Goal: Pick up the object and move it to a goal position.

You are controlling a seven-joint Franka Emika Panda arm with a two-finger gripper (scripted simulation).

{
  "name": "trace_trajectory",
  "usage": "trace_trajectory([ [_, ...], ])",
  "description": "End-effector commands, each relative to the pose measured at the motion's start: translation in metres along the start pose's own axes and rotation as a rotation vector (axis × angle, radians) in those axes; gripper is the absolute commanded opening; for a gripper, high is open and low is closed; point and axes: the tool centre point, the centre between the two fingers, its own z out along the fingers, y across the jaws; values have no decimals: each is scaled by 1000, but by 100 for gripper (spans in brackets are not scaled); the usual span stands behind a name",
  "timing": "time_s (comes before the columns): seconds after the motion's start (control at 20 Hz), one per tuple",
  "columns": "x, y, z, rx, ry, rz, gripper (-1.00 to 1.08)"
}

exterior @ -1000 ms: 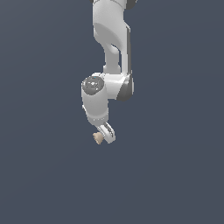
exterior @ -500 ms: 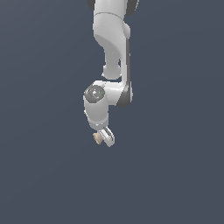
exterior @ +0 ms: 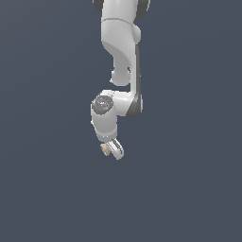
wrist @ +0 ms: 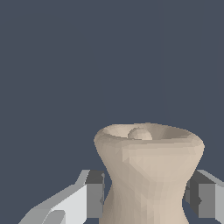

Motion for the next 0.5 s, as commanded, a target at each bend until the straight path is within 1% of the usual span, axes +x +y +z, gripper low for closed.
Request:
trace_trajectory([
  [0.0, 0, 0, 0, 0, 0, -1, -100],
  [0.45, 0, -1, -5, 0, 0, -1, -100],
])
